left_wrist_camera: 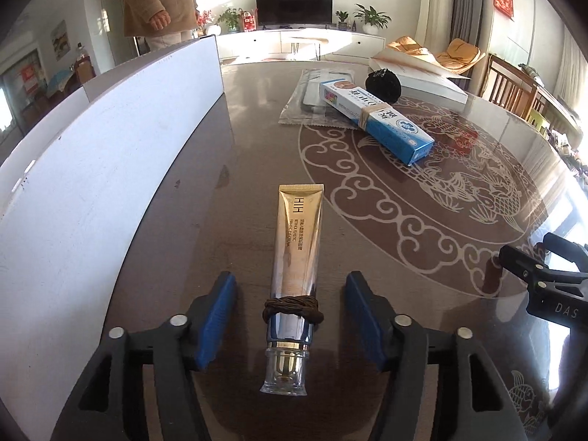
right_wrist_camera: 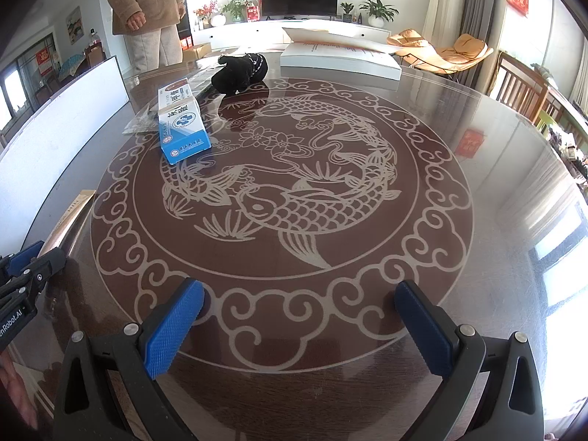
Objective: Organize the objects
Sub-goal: 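Lower the left tool onto the gold cosmetic tube and close it, then grasp the blue-and-white nail cream box with the right tool while the left tool holds the tube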
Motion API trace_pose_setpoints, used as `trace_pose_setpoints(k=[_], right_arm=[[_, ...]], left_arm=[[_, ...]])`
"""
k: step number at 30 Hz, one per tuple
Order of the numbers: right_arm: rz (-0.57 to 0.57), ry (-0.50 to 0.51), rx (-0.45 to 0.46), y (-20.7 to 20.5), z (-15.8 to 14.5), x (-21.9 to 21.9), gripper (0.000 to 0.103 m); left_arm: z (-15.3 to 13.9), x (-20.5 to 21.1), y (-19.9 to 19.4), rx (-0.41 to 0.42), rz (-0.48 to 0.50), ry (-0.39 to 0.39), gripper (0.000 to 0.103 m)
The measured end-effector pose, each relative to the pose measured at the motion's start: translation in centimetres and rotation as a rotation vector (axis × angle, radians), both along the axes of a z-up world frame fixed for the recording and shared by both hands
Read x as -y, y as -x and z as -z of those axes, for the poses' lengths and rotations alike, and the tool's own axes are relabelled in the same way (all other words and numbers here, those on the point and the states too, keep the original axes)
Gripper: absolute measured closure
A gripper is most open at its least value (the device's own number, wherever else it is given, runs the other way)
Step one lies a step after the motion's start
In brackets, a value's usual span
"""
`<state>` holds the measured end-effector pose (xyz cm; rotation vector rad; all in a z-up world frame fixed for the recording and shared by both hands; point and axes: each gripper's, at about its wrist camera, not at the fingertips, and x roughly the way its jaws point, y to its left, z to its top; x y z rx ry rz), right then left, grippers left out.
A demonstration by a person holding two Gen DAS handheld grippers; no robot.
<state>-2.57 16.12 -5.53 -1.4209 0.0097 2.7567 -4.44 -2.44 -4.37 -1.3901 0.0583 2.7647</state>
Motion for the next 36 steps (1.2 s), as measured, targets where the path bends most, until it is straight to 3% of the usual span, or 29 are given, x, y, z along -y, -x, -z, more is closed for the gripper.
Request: trace_pose_setpoints(k=[1, 3, 5, 23, 25, 29, 32, 36], right_arm=[[0.0, 0.0, 0.0, 0.0, 0.0, 0.0, 0.0], [0.0, 0.0, 0.0, 0.0, 0.0, 0.0, 0.0], [0.0, 0.0, 0.0, 0.0, 0.0, 0.0, 0.0], [0.026, 0.002, 0.007, 0.7, 0.1, 0.1, 0.0], [-0.048, 0.012, 0.022, 2.2, -0.2, 0.6, 0.0], [-0.225, -0.002, -0.052, 7.1, -2.8, 3.0, 0.0], [-0.311, 0.024, -0.007, 12.5, -3.8, 5.7, 0.0], [-0.386, -0.028, 0.067, 17.3, -3.2, 9.9, 0.004]], left_arm=[[0.2, 0.3, 0.1, 0.003, -0.002, -0.016, 0.012], [0.4, 0.3, 0.2, 0.009, 0.007, -0.008, 0.009], [0.4, -0.1, 0.4, 0.024, 0.028, -0.006, 0.0], [0.5, -0.3, 0.2, 0.022, 0.03, -0.008, 0.0], [0.5, -0.3, 0.2, 0.022, 0.031, -0.007, 0.0], [0.5, -0.3, 0.2, 0.022, 0.031, -0.008, 0.0], [0.4, -0.3, 0.1, 0.022, 0.031, -0.008, 0.0], [0.4, -0.3, 0.1, 0.022, 0.031, -0.008, 0.0]])
